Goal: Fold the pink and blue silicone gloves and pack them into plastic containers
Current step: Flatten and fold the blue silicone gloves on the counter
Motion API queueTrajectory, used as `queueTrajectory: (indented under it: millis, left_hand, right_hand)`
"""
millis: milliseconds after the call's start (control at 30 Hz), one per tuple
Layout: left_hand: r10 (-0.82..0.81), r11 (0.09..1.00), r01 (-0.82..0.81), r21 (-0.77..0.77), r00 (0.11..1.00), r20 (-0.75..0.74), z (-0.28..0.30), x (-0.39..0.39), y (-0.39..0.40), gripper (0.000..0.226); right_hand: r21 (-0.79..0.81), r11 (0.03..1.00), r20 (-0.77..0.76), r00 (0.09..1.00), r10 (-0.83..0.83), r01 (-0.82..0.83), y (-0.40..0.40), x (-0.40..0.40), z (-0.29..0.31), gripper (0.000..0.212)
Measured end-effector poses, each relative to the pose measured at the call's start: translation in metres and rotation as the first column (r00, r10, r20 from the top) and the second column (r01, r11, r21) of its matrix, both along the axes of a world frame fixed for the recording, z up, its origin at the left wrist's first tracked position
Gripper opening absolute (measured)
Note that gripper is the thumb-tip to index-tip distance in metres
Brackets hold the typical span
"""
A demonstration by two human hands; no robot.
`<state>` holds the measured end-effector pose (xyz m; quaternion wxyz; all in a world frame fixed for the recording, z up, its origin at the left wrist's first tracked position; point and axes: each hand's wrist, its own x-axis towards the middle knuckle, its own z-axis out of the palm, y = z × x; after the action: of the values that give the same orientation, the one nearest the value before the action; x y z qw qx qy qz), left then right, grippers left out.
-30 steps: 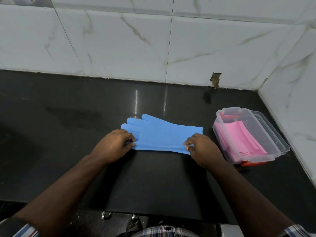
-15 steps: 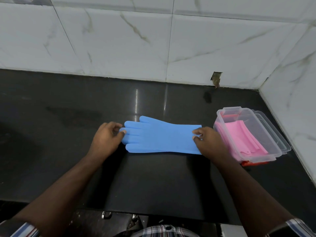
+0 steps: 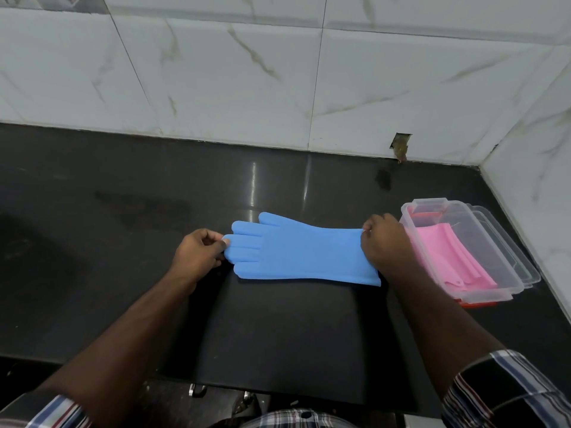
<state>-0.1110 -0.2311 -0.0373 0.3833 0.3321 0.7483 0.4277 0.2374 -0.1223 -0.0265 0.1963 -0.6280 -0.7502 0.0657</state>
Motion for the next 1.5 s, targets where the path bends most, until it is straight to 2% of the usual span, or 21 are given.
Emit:
queueTrajectory:
  millis: [67,133,200,300,333,433,533,633,733,833,1000,1100,1200,1300,1367,1500]
  left_hand:
    - [0.004,1.0,-0.004,-0.002,1.0,0.011,0.001,0.001,0.0,0.011]
    - [0.002,1.0,-0.002,-0.002,1.0,0.011,0.003,0.002,0.0,0.011]
    - [0.001,1.0,-0.001,-0.002,1.0,0.001,0.005,0.004,0.001,0.011]
    - [-0.025,1.0,0.025,-0.008,1.0,-0.017,0.006,0.005,0.001,0.012]
    - [-0.049,0.999,0.049,-0.016,0.999,-0.021,0.006,0.005,0.001,0.012]
    - [-0.178,0.981,0.176,-0.079,0.984,-0.021,0.009,-0.001,0.003,0.015]
    - [-0.275,0.952,0.274,-0.134,0.961,0.008,0.013,-0.008,0.008,0.016]
    - [-0.283,0.948,0.278,-0.152,0.959,-0.008,0.014,-0.012,0.012,0.013]
    - [-0.259,0.956,0.251,-0.153,0.965,-0.034,0.011,-0.014,0.015,0.011]
    - [-0.214,0.97,0.206,-0.129,0.975,-0.052,0.008,-0.014,0.016,0.01]
    - [-0.183,0.979,0.177,-0.106,0.981,-0.057,0.008,-0.011,0.016,0.012]
    - [-0.206,0.969,0.203,-0.144,0.978,-0.01,0.01,-0.014,0.015,0.024]
    - [-0.257,0.953,0.252,-0.169,0.966,-0.008,0.013,-0.016,0.015,0.029]
    - [-0.323,0.935,0.307,-0.175,0.944,-0.064,0.013,-0.016,0.015,0.03]
    - [-0.327,0.934,0.305,-0.186,0.94,-0.099,0.011,-0.015,0.016,0.03]
    - [-0.302,0.944,0.262,-0.202,0.931,-0.203,0.006,-0.013,0.021,0.02]
  right_hand:
    - [0.102,0.994,-0.19,0.981,-0.024,0.044,-0.006,-0.003,0.0,0.005]
    - [0.159,0.986,-0.263,0.965,-0.011,0.055,-0.009,-0.007,0.002,0.007]
    - [0.123,0.991,-0.195,0.981,-0.021,0.046,-0.005,-0.007,0.003,0.02]
    - [-0.097,0.995,0.095,0.995,-0.002,0.011,-0.001,-0.003,0.005,0.044]
    - [-0.122,0.993,0.132,0.991,0.015,0.001,-0.002,-0.003,0.005,0.047]
    - [-0.115,0.993,0.101,0.994,0.039,-0.027,-0.008,-0.008,0.007,0.043]
    - [-0.129,0.986,-0.003,0.995,0.102,-0.102,-0.017,-0.028,0.01,0.037]
    - [-0.113,0.974,-0.012,0.98,0.196,-0.197,-0.027,-0.052,0.011,0.036]
    - [-0.228,0.935,-0.017,0.961,0.276,-0.273,-0.039,-0.067,0.001,0.039]
    - [-0.252,0.926,0.033,0.953,0.3,-0.282,-0.042,-0.068,-0.008,0.039]
    - [-0.197,0.947,-0.039,0.967,0.253,-0.256,-0.036,-0.067,-0.005,0.036]
    - [-0.201,0.944,-0.083,0.964,0.251,-0.263,-0.032,-0.072,0.001,0.034]
    - [-0.228,0.96,-0.148,0.981,0.128,-0.159,-0.019,-0.057,0.007,0.033]
    - [-0.18,0.983,-0.07,0.996,-0.052,0.039,-0.006,-0.02,0.007,0.038]
    - [-0.21,0.971,-0.011,0.993,-0.117,0.112,-0.001,-0.003,0.003,0.041]
    - [-0.257,0.96,-0.111,0.984,-0.142,0.11,0.006,0.006,-0.004,0.035]
